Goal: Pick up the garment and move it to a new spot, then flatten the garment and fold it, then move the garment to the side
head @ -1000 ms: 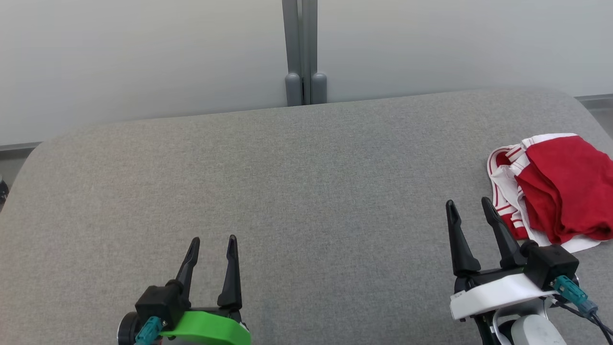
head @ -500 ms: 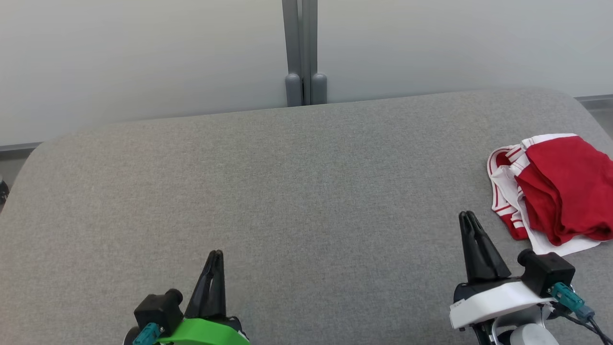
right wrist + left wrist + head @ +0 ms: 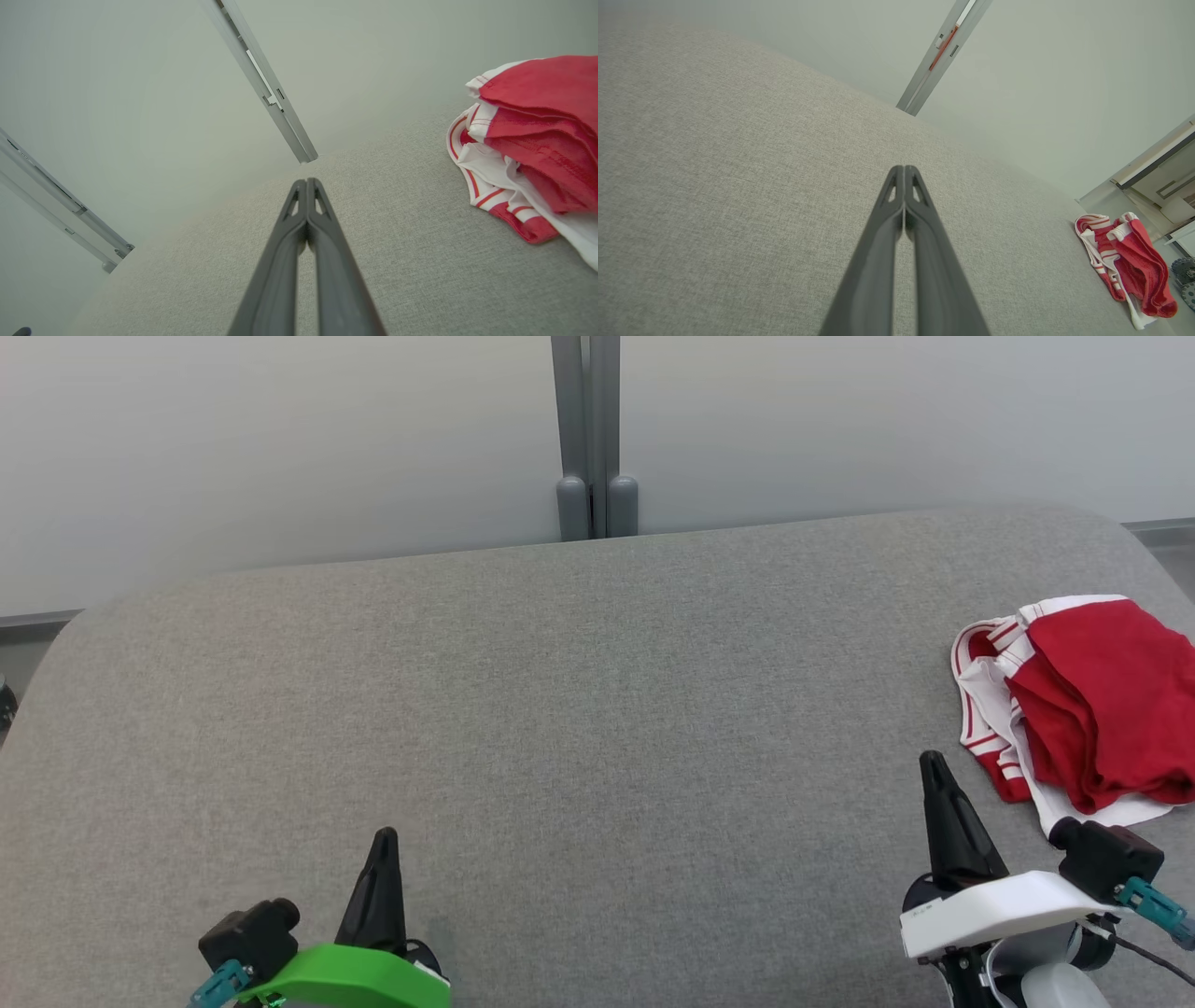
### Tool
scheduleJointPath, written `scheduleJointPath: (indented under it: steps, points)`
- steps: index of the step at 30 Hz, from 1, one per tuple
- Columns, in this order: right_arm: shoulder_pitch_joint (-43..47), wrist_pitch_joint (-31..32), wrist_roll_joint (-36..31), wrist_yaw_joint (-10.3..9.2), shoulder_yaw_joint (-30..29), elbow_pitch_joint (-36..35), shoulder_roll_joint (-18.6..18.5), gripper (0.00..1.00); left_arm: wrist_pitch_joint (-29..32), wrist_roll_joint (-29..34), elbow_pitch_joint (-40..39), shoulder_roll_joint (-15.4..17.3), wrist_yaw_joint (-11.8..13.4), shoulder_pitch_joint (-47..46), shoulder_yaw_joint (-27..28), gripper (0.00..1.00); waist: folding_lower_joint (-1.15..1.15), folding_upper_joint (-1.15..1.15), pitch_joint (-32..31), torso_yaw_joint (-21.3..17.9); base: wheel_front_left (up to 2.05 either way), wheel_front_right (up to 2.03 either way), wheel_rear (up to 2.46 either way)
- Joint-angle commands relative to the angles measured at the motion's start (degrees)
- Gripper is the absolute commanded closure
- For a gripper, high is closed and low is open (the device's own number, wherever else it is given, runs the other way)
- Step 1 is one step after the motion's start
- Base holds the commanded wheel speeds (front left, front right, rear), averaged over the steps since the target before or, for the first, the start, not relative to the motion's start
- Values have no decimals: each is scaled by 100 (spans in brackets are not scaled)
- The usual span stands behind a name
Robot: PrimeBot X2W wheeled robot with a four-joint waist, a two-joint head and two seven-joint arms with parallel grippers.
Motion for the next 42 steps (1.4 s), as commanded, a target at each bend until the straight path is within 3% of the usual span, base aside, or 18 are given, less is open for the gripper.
scheduleJointPath:
  steps: [1,42]
  points:
    - [-163,55,247,0,-36,-54,-44,100,46,-224,-67,43,-43,-191,83,100,0,0,2,1,0,0,0]
    - [-398,824,3308,1,-360,208,-110,100,808,-2945,-13,119,-380,-469,871,100,0,0,72,19,0,0,0]
